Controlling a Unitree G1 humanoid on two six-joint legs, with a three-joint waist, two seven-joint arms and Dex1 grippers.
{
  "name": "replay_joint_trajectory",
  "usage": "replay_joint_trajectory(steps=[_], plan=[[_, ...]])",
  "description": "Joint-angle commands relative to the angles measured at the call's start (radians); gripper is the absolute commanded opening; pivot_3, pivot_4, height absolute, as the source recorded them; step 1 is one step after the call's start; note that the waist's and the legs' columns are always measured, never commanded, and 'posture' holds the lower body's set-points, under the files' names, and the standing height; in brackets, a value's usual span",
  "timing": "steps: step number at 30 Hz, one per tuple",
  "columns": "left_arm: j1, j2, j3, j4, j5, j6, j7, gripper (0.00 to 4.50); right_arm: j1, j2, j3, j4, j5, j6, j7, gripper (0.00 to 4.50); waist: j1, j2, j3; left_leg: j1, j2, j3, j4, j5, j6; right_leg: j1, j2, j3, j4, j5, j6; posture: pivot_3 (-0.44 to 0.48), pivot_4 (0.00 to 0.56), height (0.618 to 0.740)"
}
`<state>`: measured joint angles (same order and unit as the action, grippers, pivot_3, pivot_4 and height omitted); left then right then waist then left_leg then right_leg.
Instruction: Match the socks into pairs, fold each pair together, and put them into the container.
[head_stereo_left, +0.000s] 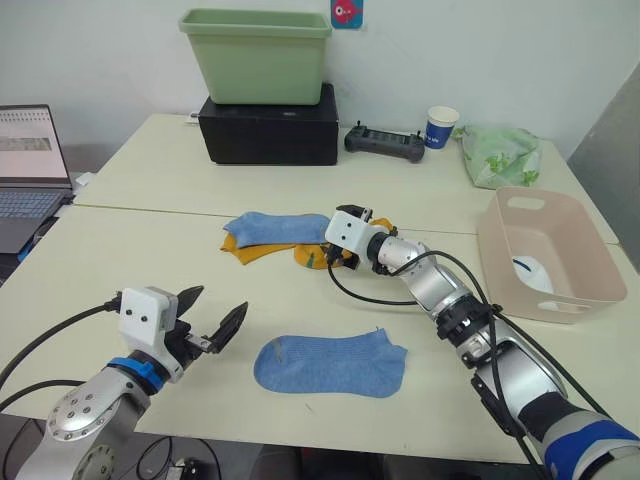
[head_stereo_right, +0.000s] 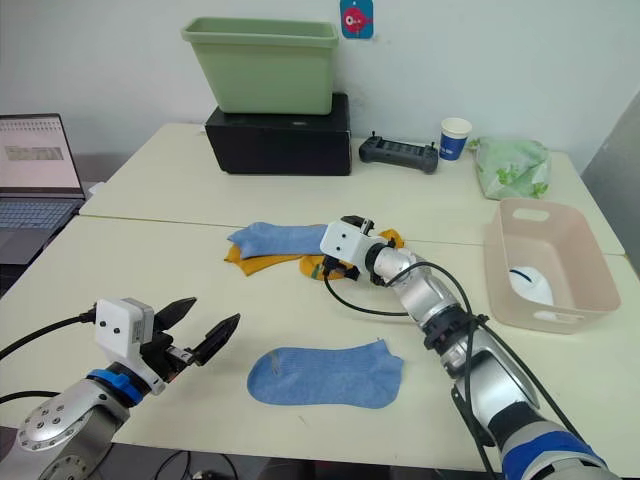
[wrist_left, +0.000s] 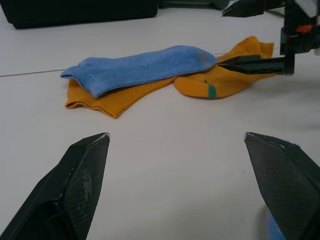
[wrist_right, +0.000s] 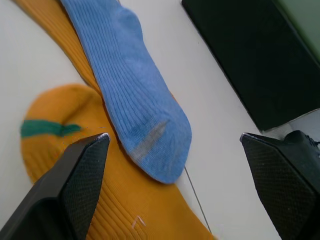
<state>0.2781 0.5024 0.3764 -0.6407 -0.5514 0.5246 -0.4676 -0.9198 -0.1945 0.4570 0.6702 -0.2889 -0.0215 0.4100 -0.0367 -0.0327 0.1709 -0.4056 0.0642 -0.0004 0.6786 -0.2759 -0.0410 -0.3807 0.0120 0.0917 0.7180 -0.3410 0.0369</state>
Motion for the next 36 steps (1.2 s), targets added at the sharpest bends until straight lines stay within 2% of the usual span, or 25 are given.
replay_joint_trajectory(steps=[1, 12, 27, 31, 36], plan=[[-0.013, 0.003, -0.003, -0.043, -0.013, -0.002, 0.010, 4.49, -0.061, 0.010, -0.006, 0.076, -0.036, -0.069, -0.025, 4.50, -0.003, 0.000, 0.000, 0.000, 0.000, 0.000, 0.000, 0.000, 0.000, 0.000, 0.000, 0.000, 0.000, 0.000, 0.000, 0.000, 0.150, 0.696], [-0.029, 0.013, -0.032, -0.035, 0.001, -0.001, -0.008, 4.49, -0.173, 0.078, -0.013, 0.308, -0.103, -0.133, -0.097, 4.50, -0.021, 0.000, 0.000, 0.000, 0.001, -0.001, 0.000, 0.000, 0.000, -0.001, 0.001, 0.000, 0.002, 0.000, 0.000, 0.000, 0.150, 0.696], [-0.047, 0.019, -0.051, -0.015, 0.015, -0.007, -0.011, 4.49, -0.230, 0.157, -0.015, 0.441, -0.157, -0.172, -0.122, 4.50, -0.022, 0.001, 0.000, 0.000, 0.001, -0.001, 0.000, 0.000, 0.000, -0.003, 0.001, 0.001, 0.003, 0.000, 0.000, 0.000, 0.150, 0.696], [-0.045, 0.018, -0.055, -0.013, 0.020, -0.011, -0.012, 4.50, -0.245, 0.168, -0.033, 0.472, -0.147, -0.155, -0.122, 3.61, -0.022, 0.001, 0.001, 0.000, 0.001, -0.001, 0.000, 0.000, 0.000, -0.003, 0.001, 0.001, 0.003, 0.000, 0.000, 0.000, 0.150, 0.696], [-0.046, 0.013, -0.062, -0.013, 0.030, -0.016, -0.012, 4.50, -0.260, 0.191, -0.079, 0.489, -0.105, -0.135, -0.091, 1.77, -0.022, 0.001, 0.001, -0.001, 0.001, -0.001, 0.000, 0.000, 0.000, -0.004, 0.000, 0.001, 0.003, 0.000, 0.000, 0.000, 0.150, 0.696]])
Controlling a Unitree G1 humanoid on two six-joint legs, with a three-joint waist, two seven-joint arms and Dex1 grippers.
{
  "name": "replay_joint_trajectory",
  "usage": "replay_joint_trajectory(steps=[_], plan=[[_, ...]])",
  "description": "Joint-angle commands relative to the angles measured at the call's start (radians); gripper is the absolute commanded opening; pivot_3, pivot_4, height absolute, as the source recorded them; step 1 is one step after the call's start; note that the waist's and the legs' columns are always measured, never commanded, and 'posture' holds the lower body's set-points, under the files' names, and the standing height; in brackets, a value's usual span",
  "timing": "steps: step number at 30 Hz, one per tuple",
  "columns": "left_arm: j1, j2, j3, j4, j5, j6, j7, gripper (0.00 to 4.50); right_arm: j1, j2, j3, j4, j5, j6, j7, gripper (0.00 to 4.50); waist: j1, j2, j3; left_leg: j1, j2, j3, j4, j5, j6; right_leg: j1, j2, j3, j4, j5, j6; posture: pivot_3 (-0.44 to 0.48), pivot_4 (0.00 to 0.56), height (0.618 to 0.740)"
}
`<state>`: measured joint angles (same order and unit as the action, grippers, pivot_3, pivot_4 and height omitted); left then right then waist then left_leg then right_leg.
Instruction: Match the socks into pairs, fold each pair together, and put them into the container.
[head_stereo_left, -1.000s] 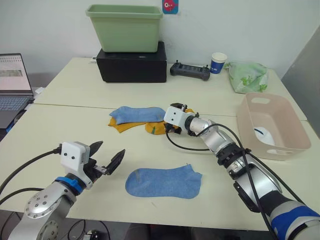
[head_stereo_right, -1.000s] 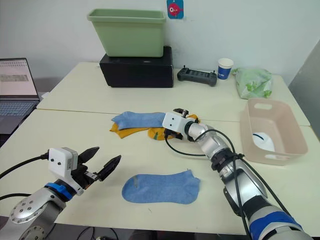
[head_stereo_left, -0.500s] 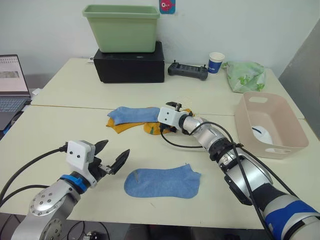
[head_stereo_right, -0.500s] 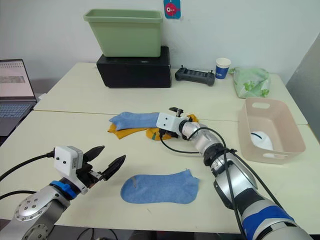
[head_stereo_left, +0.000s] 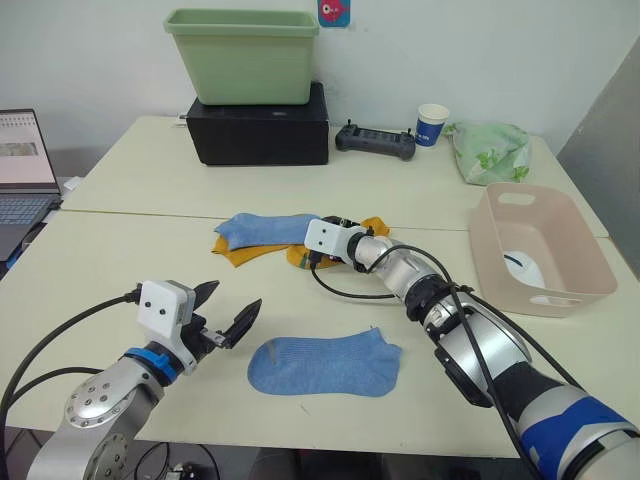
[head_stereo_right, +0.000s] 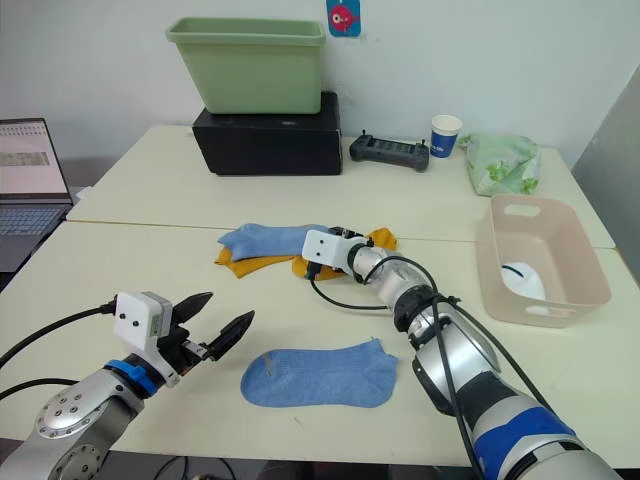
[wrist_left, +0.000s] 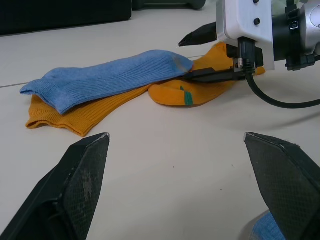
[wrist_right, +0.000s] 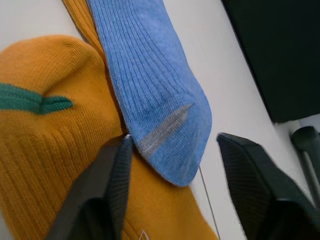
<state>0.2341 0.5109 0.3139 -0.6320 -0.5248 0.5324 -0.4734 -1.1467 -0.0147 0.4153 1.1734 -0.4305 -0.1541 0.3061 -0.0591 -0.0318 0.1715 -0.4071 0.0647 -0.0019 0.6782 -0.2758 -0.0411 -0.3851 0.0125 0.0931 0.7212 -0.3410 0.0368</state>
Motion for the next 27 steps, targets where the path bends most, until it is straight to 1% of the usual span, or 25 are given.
replay_joint_trajectory(steps=[1, 5, 12, 16, 20, 22, 24, 26, 27], plan=[[0.000, 0.005, 0.001, -0.022, 0.004, -0.024, -0.006, 4.50, -0.029, 0.014, -0.046, -0.021, 0.048, 0.001, 0.028, 1.46, 0.000, 0.000, 0.000, 0.000, 0.000, 0.000, 0.000, 0.000, 0.000, 0.000, 0.000, 0.000, 0.000, 0.000, 0.000, 0.000, 0.150, 0.696], [0.007, 0.003, 0.002, -0.024, 0.006, -0.025, -0.004, 4.50, -0.010, 0.019, -0.070, -0.053, 0.077, 0.006, 0.067, 0.01, 0.000, 0.000, 0.000, 0.000, 0.000, 0.000, 0.000, 0.000, 0.000, 0.000, 0.000, 0.000, 0.000, 0.000, 0.000, 0.000, 0.150, 0.696], [0.007, 0.003, 0.003, -0.015, 0.009, -0.028, -0.003, 4.50, 0.043, 0.004, -0.082, -0.151, 0.104, 0.017, 0.114, 0.01, 0.000, 0.000, 0.000, -0.001, 0.000, -0.001, 0.000, 0.000, 0.000, -0.001, 0.000, 0.000, 0.000, 0.000, 0.000, 0.000, 0.150, 0.696], [-0.012, -0.002, 0.025, 0.008, 0.005, -0.024, 0.015, 4.50, 0.098, -0.011, -0.084, -0.308, 0.131, 0.025, 0.176, 0.01, 0.000, 0.000, 0.000, -0.001, 0.000, -0.001, 0.000, 0.000, 0.000, -0.001, 0.000, 0.000, 0.000, 0.000, 0.000, 0.000, 0.150, 0.696], [-0.020, 0.011, 0.036, 0.033, 0.014, -0.030, 0.008, 4.50, 0.165, -0.060, -0.090, -0.517, 0.150, 0.070, 0.246, 0.01, 0.001, 0.000, 0.000, -0.002, 0.000, -0.002, 0.000, 0.000, 0.000, -0.001, 0.000, -0.001, 0.000, 0.000, 0.000, 0.000, 0.150, 0.696], [-0.022, 0.014, 0.038, 0.039, 0.018, -0.033, 0.005, 4.50, 0.191, -0.078, -0.091, -0.590, 0.158, 0.094, 0.266, 0.01, 0.001, 0.000, 0.000, -0.002, 0.000, -0.002, 0.000, 0.000, 0.000, -0.001, 0.000, -0.001, 0.000, 0.000, 0.000, 0.000, 0.150, 0.696], [-0.026, 0.022, 0.047, 0.052, 0.019, -0.034, -0.001, 4.50, 0.251, -0.128, -0.100, -0.739, 0.176, 0.119, 0.311, 0.01, 0.004, 0.000, 0.000, -0.002, 0.000, -0.002, 0.000, 0.000, 0.000, -0.001, 0.000, -0.001, 0.000, 0.000, 0.000, 0.000, 0.150, 0.696], [-0.034, 0.033, 0.054, 0.068, 0.022, -0.034, -0.007, 4.50, 0.338, -0.225, -0.128, -0.938, 0.209, 0.118, 0.383, 0.01, 0.008, 0.000, 0.000, -0.002, 0.000, -0.003, 0.000, 0.000, 0.000, -0.001, -0.001, -0.002, -0.001, 0.000, 0.000, 0.000, 0.150, 0.696], [-0.036, 0.036, 0.056, 0.072, 0.022, -0.034, -0.009, 4.50, 0.368, -0.261, -0.138, -1.005, 0.223, 0.121, 0.407, 0.01, 0.015, 0.001, 0.000, -0.003, 0.000, -0.004, 0.000, 0.000, 0.000, -0.001, -0.001, -0.003, -0.001, 0.000, 0.000, 0.000, 0.150, 0.696]])
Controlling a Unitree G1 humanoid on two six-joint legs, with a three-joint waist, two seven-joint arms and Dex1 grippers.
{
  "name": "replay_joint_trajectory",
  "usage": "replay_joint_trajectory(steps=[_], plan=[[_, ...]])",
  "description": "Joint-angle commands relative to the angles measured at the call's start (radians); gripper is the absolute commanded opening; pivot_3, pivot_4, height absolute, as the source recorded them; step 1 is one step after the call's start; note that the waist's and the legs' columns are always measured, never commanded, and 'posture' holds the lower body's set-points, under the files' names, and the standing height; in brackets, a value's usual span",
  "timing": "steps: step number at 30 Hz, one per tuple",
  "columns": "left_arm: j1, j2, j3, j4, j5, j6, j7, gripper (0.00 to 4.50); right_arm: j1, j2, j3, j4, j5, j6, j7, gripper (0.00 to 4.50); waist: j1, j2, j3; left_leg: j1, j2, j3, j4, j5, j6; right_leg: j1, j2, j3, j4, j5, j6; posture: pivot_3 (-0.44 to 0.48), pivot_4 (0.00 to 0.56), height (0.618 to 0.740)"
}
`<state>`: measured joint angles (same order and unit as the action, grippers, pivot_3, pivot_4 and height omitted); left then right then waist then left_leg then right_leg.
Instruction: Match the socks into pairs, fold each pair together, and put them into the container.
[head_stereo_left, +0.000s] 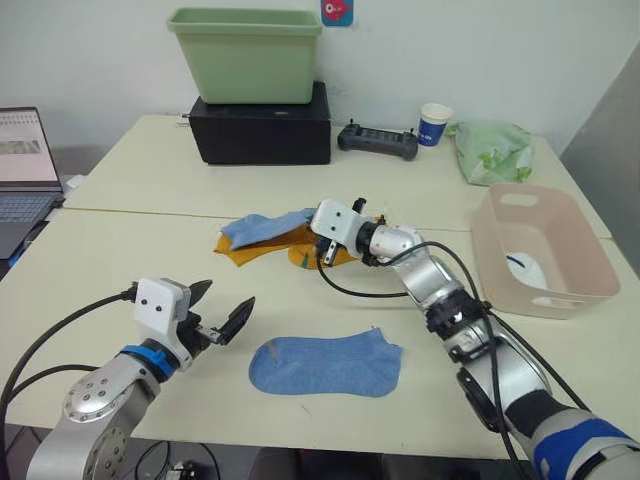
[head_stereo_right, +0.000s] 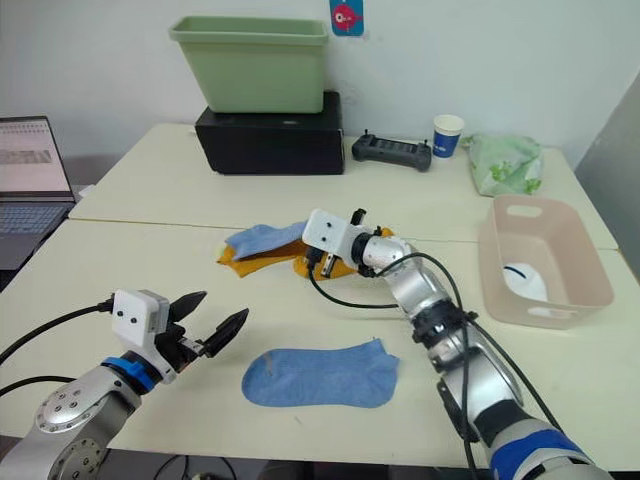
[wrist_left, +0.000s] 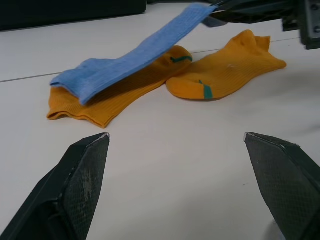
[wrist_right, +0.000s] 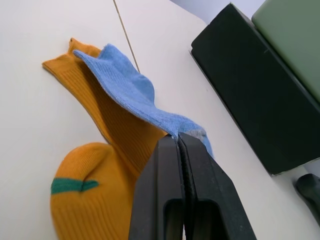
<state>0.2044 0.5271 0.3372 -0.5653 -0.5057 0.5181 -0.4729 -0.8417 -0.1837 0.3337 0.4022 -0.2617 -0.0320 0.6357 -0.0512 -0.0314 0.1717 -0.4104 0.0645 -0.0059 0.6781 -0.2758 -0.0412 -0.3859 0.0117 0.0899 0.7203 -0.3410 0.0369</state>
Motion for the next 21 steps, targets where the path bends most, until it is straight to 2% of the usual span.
replay_joint_trajectory(steps=[1, 5, 10, 15, 21], plan=[[-0.006, 0.024, 0.034, 0.008, 0.004, -0.019, -0.015, 4.50, 0.097, -0.139, -0.064, -0.293, 0.066, -0.015, 0.103, 0.01, 0.009, 0.000, 0.000, -0.001, 0.000, -0.002, 0.000, 0.000, 0.000, 0.000, -0.001, -0.001, -0.001, 0.000, 0.000, 0.000, 0.150, 0.696], [0.001, 0.035, 0.044, 0.017, -0.003, -0.018, -0.030, 4.50, 0.226, -0.300, -0.096, -0.428, 0.114, -0.067, 0.187, 0.01, 0.015, 0.000, 0.000, -0.003, -0.001, -0.002, 0.000, 0.000, 0.000, 0.000, -0.004, -0.002, -0.002, 0.000, 0.000, 0.000, 0.150, 0.696], [0.016, 0.055, 0.053, 0.020, -0.014, -0.006, -0.063, 4.50, 0.360, -0.455, -0.106, -0.457, 0.119, -0.127, 0.256, 0.01, 0.012, 0.000, 0.000, -0.002, -0.001, -0.003, 0.000, 0.000, 0.000, 0.001, -0.003, -0.002, -0.002, 0.000, 0.000, 0.000, 0.150, 0.696], [0.021, 0.077, 0.061, 0.023, -0.066, 0.047, -0.096, 4.50, 0.440, -0.517, -0.083, -0.421, 0.069, -0.125, 0.254, 0.01, 0.011, 0.000, 0.000, -0.001, -0.001, -0.003, 0.000, 0.000, 0.000, 0.002, -0.001, -0.002, -0.002, 0.000, 0.000, 0.000, 0.150, 0.696], [-0.004, 0.078, 0.054, 0.026, -0.093, 0.083, -0.086, 4.50, 0.448, -0.507, -0.081, -0.432, 0.023, -0.046, 0.226, 0.01, 0.013, 0.000, 0.000, -0.001, -0.001, -0.004, 0.001, 0.000, 0.000, 0.002, 0.000, -0.002, -0.002, 0.000, 0.000, 0.000, 0.150, 0.696]])
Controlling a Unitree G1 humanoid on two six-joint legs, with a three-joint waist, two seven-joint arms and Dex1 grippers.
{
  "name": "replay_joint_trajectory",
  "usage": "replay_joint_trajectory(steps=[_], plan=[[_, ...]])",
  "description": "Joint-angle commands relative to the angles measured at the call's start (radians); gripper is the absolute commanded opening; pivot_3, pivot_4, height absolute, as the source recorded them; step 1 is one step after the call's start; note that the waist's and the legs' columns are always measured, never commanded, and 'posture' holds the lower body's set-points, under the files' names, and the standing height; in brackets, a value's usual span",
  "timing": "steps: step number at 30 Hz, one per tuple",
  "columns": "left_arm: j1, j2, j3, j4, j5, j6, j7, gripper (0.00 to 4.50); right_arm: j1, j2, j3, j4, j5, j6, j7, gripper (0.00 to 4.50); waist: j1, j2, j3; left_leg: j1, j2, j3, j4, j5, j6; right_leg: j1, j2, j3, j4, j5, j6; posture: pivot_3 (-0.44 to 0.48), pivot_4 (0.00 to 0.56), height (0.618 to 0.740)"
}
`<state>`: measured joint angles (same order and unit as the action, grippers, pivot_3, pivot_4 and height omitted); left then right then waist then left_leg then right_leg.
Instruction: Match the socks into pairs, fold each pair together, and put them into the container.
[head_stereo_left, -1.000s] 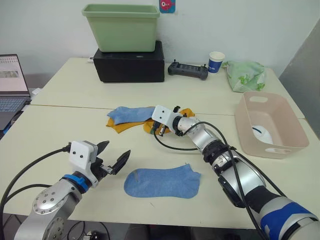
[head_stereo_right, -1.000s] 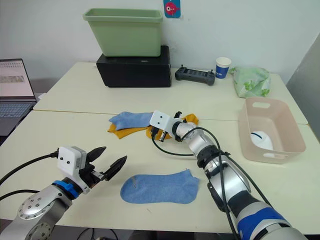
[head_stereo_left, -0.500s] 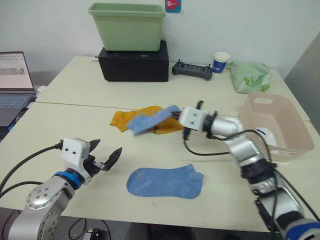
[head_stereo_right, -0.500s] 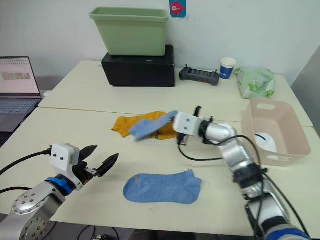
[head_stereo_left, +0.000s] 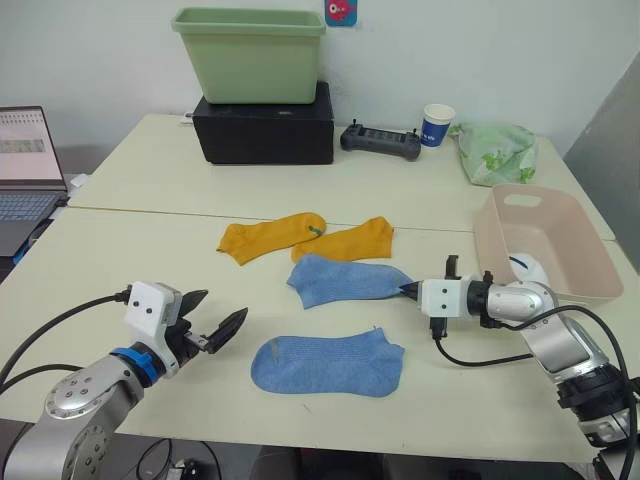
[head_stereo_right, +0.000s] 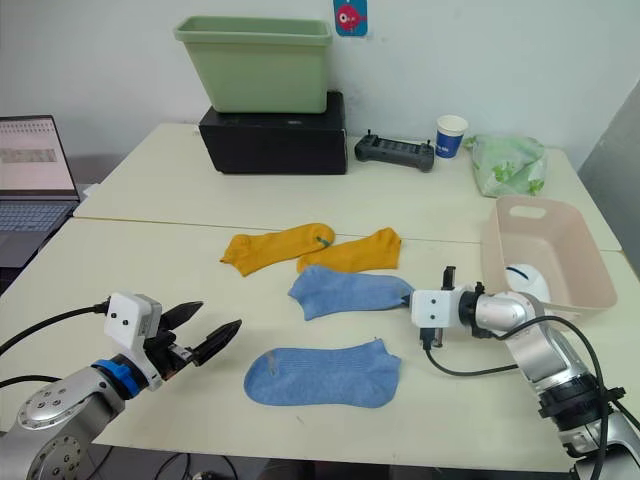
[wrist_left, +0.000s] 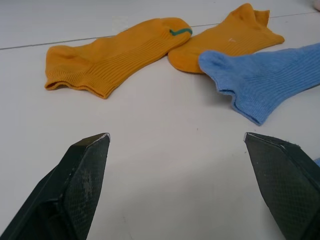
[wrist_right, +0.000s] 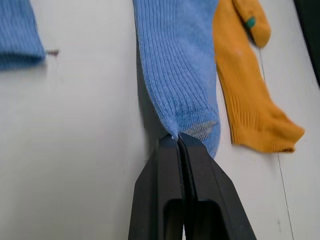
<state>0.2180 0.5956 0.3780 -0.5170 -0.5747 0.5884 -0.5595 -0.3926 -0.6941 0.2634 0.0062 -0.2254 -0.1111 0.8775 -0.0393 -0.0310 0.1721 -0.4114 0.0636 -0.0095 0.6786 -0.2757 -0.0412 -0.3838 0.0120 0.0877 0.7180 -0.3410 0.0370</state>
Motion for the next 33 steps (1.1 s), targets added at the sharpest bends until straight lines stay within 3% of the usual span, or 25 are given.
replay_joint_trajectory(steps=[1, 3, 7, 16, 17, 22, 25, 33], plan=[[-0.021, 0.010, 0.008, -0.024, -0.025, 0.017, 0.001, 4.50, 0.000, 0.002, -0.006, -0.041, -0.016, 0.036, -0.012, 0.01, 0.002, 0.000, 0.000, 0.000, 0.000, 0.000, 0.000, 0.000, 0.000, 0.000, 0.000, 0.000, 0.000, 0.000, 0.000, 0.000, 0.150, 0.696], [-0.031, 0.007, -0.004, -0.027, -0.025, 0.028, 0.007, 4.50, 0.007, -0.002, -0.009, -0.044, -0.017, 0.039, -0.012, 0.21, 0.003, 0.000, 0.000, 0.000, 0.000, 0.000, 0.000, 0.001, -0.001, 0.000, 0.000, 0.000, 0.000, 0.000, 0.000, 0.000, 0.150, 0.696], [-0.062, 0.006, -0.013, -0.011, -0.042, 0.059, 0.010, 4.50, 0.053, -0.024, -0.045, -0.114, 0.003, 0.117, 0.008, 1.22, 0.008, 0.000, 0.000, 0.000, 0.000, 0.000, 0.000, 0.001, -0.001, 0.000, 0.000, 0.000, -0.001, 0.000, 0.000, 0.000, 0.150, 0.696], [-0.146, -0.013, -0.061, 0.009, -0.105, 0.157, 0.032, 4.50, 0.161, -0.050, -0.143, -0.329, 0.126, 0.285, 0.036, 4.30, 0.009, 0.000, 0.000, 0.001, 0.000, -0.004, 0.000, 0.001, -0.002, 0.004, 0.000, -0.002, -0.001, 0.000, 0.000, 0.000, 0.150, 0.696], [-0.151, -0.011, -0.063, 0.013, -0.108, 0.165, 0.030, 4.50, 0.178, -0.058, -0.152, -0.351, 0.137, 0.302, 0.040, 4.46, 0.009, 0.000, 0.000, 0.002, 0.000, -0.004, 0.000, 0.001, -0.002, 0.005, 0.000, -0.003, -0.002, 0.000, 0.000, 0.000, 0.150, 0.696], [-0.203, -0.018, -0.062, 0.050, -0.183, 0.254, 0.031, 4.50, 0.162, 0.050, -0.166, -0.505, 0.183, 0.552, -0.060, 4.46, 0.006, 0.000, 0.000, 0.003, 0.000, -0.005, 0.000, 0.001, -0.002, 0.005, 0.001, -0.003, -0.001, 0.000, 0.000, 0.000, 0.150, 0.696], [-0.293, -0.098, -0.111, 0.107, -0.211, 0.314, 0.099, 4.50, 0.149, 0.123, -0.174, -0.591, 0.302, 0.740, -0.059, 4.46, 0.009, 0.001, 0.000, 0.003, 0.000, -0.007, 0.000, 0.001, -0.002, 0.007, 0.001, -0.004, -0.001, 0.000, 0.000, 0.000, 0.150, 0.696], [-0.419, -0.198, -0.219, 0.239, -0.153, 0.323, 0.142, 4.50, 0.157, 0.087, -0.148, -0.677, 0.343, 0.849, -0.082, 4.46, 0.012, 0.001, 0.000, 0.002, -0.001, -0.013, 0.000, 0.001, -0.003, 0.010, 0.000, -0.014, -0.005, 0.000, 0.000, 0.000, 0.150, 0.696]])
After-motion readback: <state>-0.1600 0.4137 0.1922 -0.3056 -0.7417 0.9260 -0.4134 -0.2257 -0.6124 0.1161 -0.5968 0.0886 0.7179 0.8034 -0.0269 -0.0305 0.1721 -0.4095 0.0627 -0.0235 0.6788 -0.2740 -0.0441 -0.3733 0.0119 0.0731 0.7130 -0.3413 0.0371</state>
